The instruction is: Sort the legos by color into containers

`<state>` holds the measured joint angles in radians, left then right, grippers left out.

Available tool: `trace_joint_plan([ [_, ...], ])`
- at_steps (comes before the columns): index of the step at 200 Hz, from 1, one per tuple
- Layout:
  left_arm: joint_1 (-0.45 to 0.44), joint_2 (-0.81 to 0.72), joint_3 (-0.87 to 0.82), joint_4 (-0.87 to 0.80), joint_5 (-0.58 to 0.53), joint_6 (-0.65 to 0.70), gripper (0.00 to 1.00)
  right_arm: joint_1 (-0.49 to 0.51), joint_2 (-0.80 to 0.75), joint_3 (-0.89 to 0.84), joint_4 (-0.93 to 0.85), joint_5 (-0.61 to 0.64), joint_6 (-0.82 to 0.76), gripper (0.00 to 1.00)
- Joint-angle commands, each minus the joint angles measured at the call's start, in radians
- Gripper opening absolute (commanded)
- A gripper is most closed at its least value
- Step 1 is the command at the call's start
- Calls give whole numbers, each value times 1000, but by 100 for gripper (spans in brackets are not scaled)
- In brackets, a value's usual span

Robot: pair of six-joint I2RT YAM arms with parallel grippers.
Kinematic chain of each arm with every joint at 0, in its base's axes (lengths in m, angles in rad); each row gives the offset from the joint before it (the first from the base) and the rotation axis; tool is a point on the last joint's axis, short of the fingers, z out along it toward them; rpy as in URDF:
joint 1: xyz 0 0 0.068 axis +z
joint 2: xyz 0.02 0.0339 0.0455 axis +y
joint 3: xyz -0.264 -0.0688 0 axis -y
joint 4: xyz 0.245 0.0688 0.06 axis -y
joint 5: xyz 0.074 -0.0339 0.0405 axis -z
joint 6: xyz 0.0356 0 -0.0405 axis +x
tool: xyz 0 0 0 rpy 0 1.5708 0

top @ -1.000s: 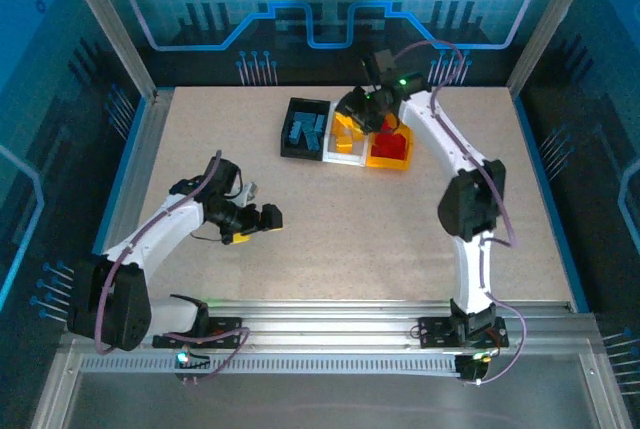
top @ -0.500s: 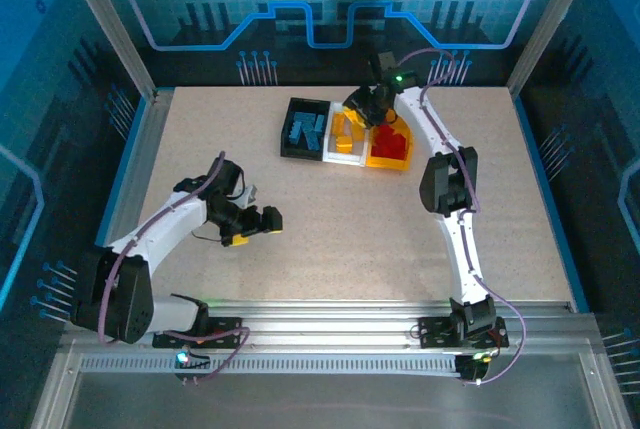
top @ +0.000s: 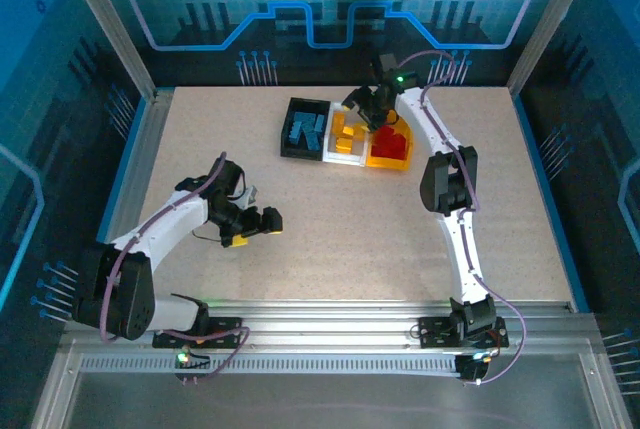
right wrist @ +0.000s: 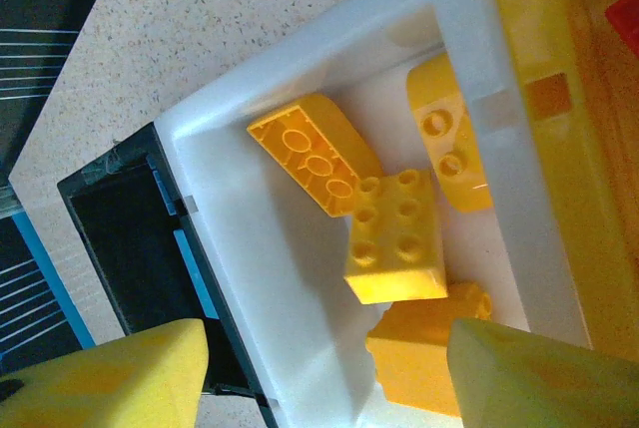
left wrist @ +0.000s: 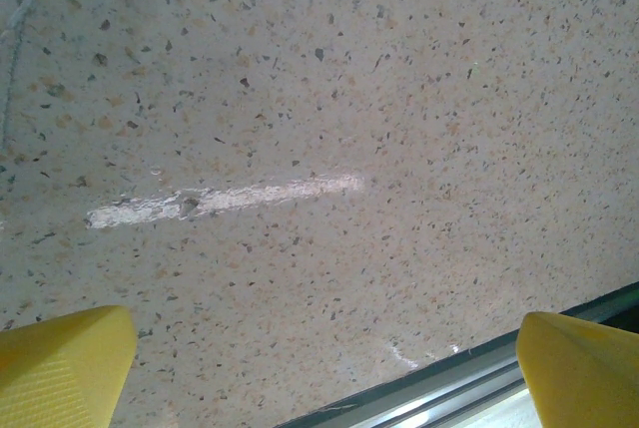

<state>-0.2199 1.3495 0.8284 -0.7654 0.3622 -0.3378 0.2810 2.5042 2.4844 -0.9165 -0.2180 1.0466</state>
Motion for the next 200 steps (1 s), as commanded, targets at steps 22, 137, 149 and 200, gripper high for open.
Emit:
trace_joint_plan([
  [22,-7,-10,2,-27,-7,3,99,-6,-71,-61,-19,-1,-21,67],
  [137,-23,-33,0,-20,-1,-1,99,15,-231,-185,-9,14,-49,69],
  [149,-27,-35,0,-20,1,-1,99,15,-248,-199,-4,-4,-54,69],
  [200,-36,-36,-1,-14,18,-5,99,38,-313,-209,-1,-89,-94,71],
])
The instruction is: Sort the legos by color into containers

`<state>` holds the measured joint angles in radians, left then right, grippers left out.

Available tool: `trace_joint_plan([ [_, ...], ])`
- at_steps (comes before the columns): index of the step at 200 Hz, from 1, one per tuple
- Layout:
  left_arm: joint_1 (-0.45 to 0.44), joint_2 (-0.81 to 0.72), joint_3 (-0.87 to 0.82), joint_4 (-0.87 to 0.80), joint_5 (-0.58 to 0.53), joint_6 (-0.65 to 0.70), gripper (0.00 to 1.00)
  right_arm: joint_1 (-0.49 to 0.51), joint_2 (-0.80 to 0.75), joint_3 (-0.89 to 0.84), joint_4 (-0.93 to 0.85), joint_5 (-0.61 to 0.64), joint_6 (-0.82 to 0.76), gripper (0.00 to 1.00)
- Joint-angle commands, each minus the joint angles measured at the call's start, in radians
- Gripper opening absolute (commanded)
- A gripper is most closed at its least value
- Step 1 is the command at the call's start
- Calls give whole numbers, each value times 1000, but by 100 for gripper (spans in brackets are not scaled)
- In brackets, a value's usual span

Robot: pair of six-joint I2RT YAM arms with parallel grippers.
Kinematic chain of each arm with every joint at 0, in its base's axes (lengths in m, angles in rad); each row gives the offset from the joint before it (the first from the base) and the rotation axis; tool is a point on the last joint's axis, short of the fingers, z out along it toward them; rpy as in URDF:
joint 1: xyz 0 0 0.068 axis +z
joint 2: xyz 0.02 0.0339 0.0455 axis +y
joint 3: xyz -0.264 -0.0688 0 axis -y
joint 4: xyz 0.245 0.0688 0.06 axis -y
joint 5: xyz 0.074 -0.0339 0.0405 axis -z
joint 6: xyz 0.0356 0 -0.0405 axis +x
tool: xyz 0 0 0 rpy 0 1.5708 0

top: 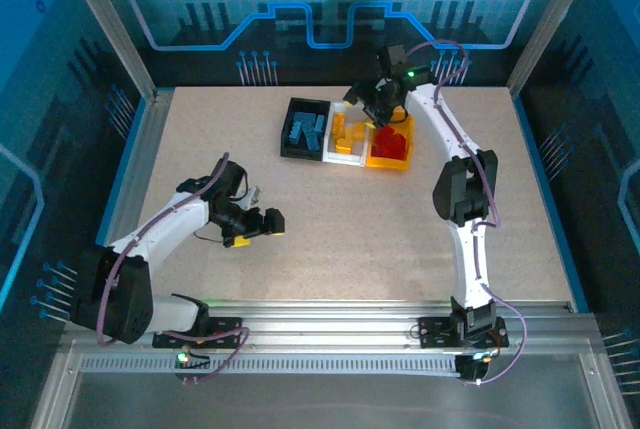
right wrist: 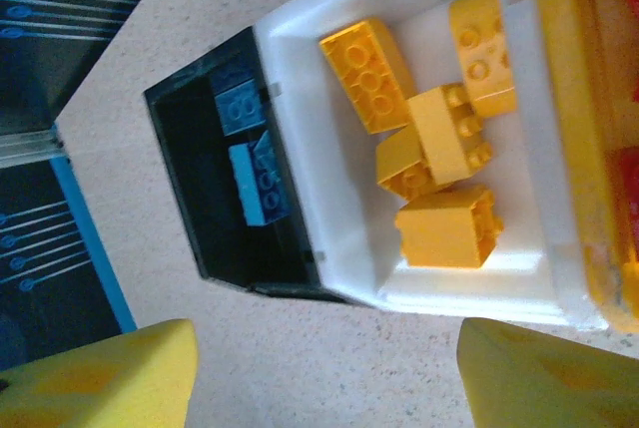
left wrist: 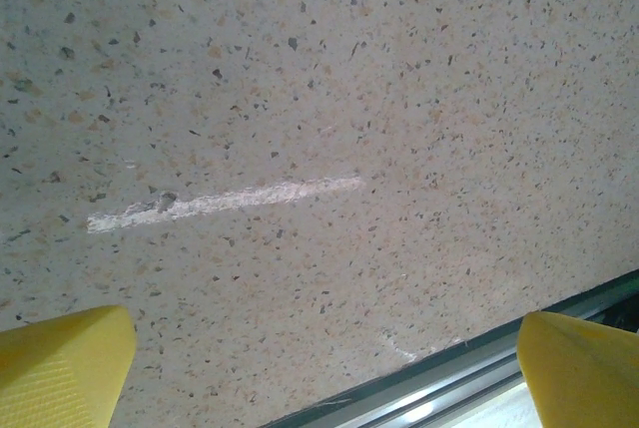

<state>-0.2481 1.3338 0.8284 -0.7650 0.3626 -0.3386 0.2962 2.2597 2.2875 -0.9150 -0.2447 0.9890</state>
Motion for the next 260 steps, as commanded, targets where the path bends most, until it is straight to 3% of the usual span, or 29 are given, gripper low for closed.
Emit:
trace_joint_plan([
  [1,-8,-22,-2,-13,18,-5,99,24,-70,-11,-2,-64,-37,71],
  [32,-8,-27,-6,-5,28,-5,99,42,-113,-15,-23,-115,-65,72],
  [74,-10,-37,-11,3,45,-3,99,71,-202,-50,-49,-131,-101,82],
  [89,-13,-44,-15,7,51,-5,99,80,-241,-68,-68,-127,-118,89],
  [101,-15,-47,-15,7,53,-3,99,88,-274,-83,-86,-113,-138,100],
  [165,-18,-58,-13,9,58,1,99,121,-516,-255,-167,78,-322,100],
  [214,-17,-75,-7,13,29,-6,99,132,-804,-621,87,201,-546,100],
  [260,-17,-130,-14,46,-10,-86,99,152,-1066,-1006,444,250,-917,100],
])
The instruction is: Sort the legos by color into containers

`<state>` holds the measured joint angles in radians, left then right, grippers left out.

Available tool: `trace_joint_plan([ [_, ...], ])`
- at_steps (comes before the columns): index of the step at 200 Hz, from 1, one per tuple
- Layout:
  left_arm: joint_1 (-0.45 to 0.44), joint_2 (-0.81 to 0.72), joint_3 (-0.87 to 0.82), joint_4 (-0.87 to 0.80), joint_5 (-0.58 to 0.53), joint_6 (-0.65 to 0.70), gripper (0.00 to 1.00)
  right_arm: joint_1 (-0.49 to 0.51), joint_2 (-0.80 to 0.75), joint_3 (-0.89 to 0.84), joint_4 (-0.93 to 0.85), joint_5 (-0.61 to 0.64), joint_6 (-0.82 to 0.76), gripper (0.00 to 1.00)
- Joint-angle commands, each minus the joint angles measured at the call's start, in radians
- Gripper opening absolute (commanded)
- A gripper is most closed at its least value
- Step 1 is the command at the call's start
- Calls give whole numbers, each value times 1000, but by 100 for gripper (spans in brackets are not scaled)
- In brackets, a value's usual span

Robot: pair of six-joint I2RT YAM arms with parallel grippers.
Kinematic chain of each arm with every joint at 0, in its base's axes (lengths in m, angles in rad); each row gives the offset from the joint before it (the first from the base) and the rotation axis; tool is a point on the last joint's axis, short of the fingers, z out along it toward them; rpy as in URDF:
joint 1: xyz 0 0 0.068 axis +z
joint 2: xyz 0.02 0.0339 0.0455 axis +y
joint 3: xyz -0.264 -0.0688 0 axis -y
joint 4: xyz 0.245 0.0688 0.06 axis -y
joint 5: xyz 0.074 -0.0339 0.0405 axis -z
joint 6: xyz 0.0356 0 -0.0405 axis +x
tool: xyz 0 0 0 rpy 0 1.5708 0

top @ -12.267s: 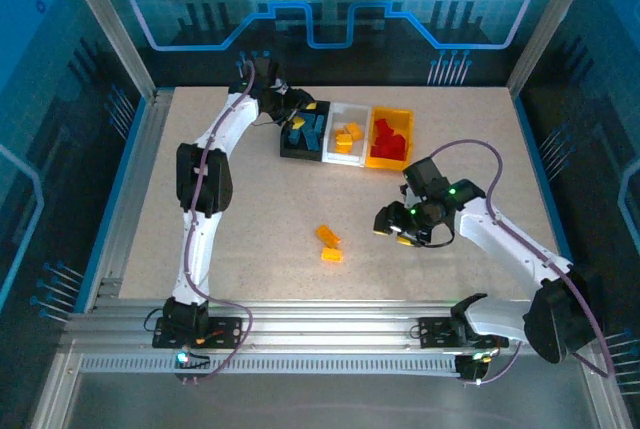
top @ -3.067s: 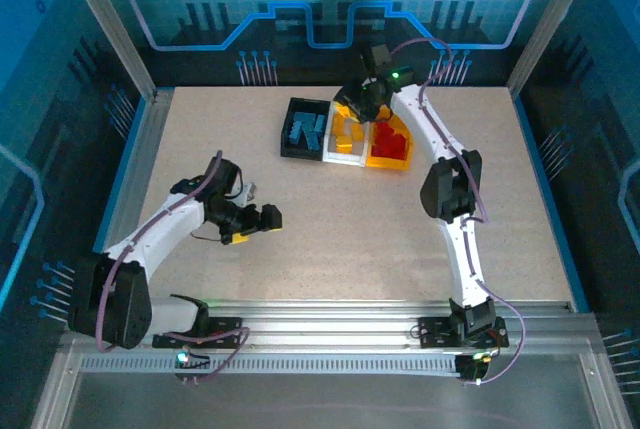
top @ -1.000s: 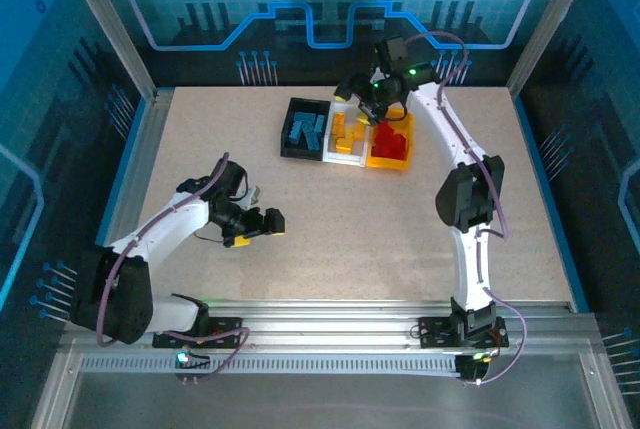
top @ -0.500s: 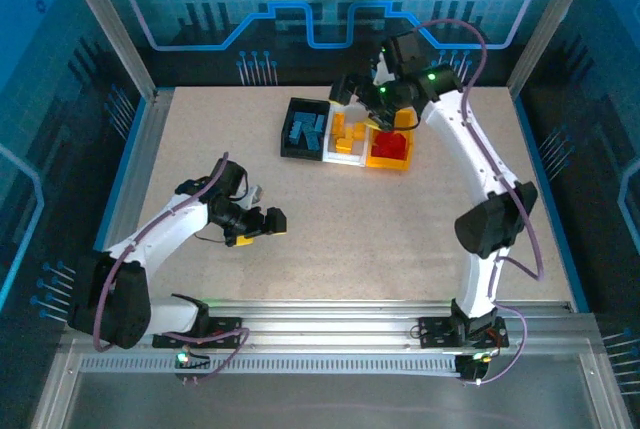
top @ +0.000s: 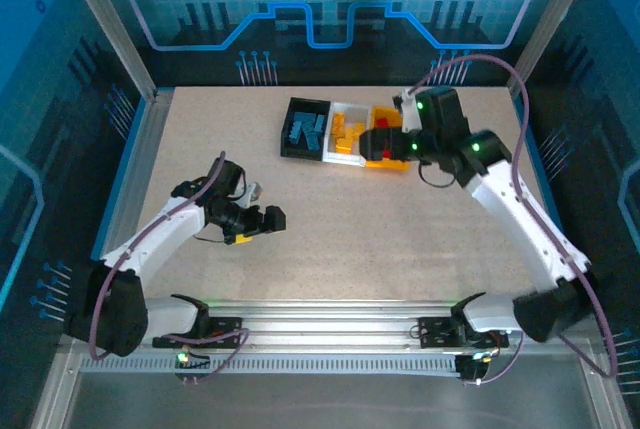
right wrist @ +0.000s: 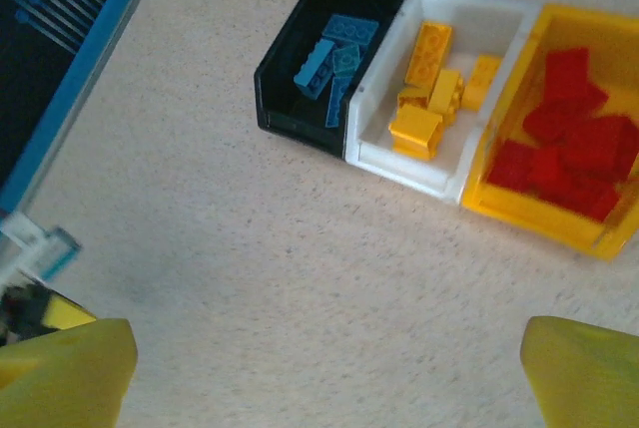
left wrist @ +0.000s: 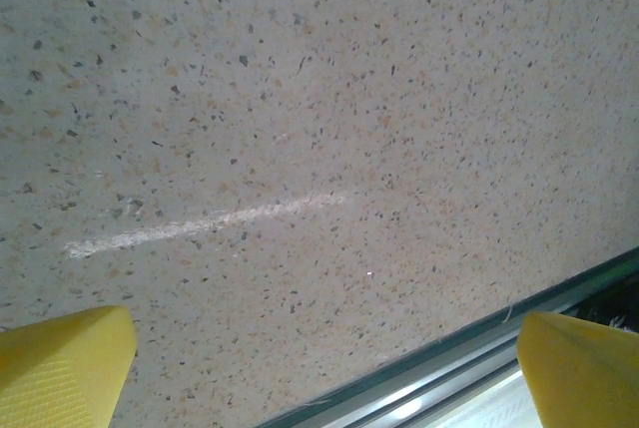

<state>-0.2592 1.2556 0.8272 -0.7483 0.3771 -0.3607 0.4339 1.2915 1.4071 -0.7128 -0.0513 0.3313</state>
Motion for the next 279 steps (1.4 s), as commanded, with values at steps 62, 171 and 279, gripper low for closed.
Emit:
trace_joint_plan([
  [62,-6,-92,96,54,-161,-120,99,-69,-198,-370,397,102,-425,100],
  [171,-8,-294,-42,250,-620,-40,99,-452,-169,-613,626,124,-308,100],
  [279,-7,-345,-219,541,-796,137,99,-503,72,-797,1009,119,-188,100],
])
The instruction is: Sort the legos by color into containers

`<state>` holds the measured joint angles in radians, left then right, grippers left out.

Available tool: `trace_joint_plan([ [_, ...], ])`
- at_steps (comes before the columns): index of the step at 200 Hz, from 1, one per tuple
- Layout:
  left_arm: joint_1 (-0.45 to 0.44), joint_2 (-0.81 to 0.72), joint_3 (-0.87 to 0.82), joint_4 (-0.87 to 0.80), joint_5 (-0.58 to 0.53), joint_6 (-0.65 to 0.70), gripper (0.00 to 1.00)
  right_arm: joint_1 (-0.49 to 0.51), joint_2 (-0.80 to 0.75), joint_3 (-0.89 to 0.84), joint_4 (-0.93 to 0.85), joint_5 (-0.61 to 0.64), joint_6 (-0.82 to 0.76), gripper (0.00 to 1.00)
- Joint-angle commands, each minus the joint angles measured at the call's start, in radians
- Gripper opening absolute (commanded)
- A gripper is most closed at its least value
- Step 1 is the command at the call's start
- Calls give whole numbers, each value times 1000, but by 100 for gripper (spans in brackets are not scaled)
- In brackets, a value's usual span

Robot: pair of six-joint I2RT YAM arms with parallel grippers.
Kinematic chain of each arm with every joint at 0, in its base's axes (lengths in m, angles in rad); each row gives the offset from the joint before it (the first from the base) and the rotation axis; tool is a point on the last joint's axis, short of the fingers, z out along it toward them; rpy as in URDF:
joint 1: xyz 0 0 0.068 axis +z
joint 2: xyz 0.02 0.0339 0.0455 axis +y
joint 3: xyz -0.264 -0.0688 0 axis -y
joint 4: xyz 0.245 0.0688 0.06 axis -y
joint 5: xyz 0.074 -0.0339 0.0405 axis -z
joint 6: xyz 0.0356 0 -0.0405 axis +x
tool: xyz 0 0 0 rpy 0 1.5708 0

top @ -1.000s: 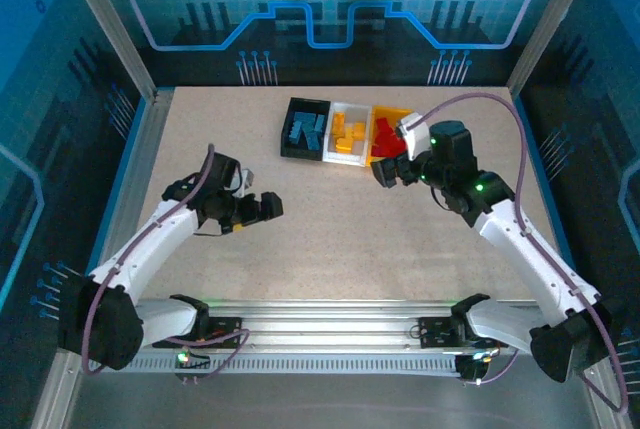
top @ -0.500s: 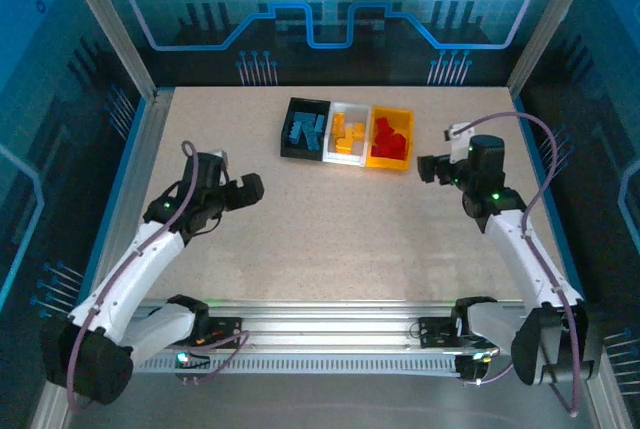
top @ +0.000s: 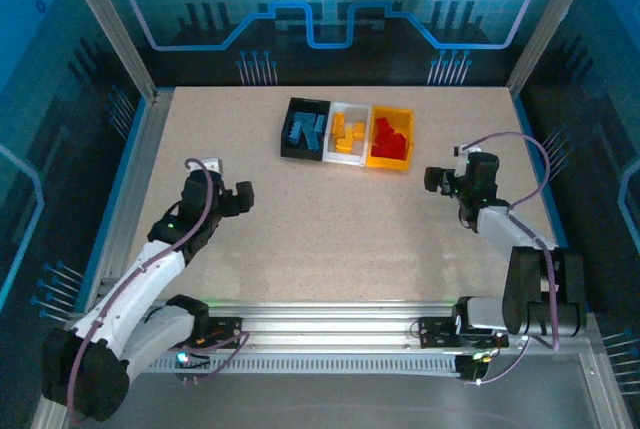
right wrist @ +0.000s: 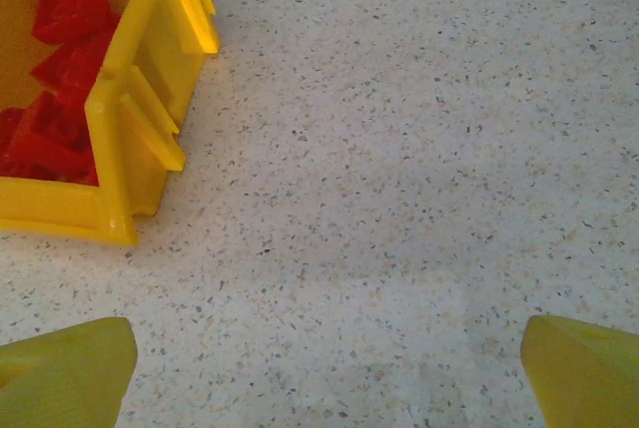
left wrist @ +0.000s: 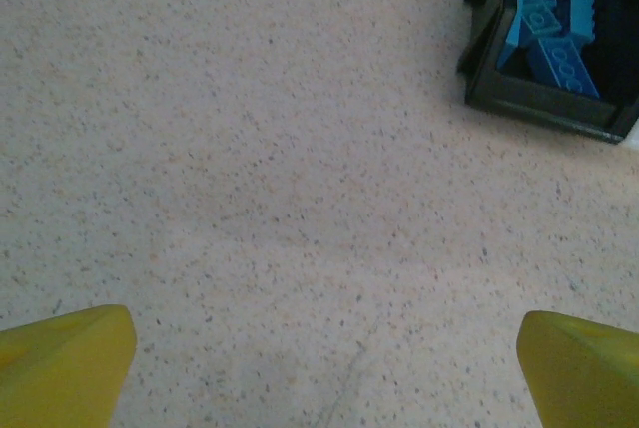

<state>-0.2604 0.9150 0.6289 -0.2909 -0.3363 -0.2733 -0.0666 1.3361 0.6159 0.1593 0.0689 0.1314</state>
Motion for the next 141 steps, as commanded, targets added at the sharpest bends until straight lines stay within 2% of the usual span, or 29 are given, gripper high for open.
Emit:
trace_joint_plan([
  [1,-6,-5,-22,86,-86,52,99,-2,28,-5,138,-1,12,100],
  [39,22,11,-75,228,-149,137,99,11,64,-6,176,-1,18,100],
  [89,94,110,-78,298,-121,108,99,11,84,1,174,-4,-5,100],
  [141,107,200,-77,339,-132,74,99,9,100,-14,204,-14,-6,100],
])
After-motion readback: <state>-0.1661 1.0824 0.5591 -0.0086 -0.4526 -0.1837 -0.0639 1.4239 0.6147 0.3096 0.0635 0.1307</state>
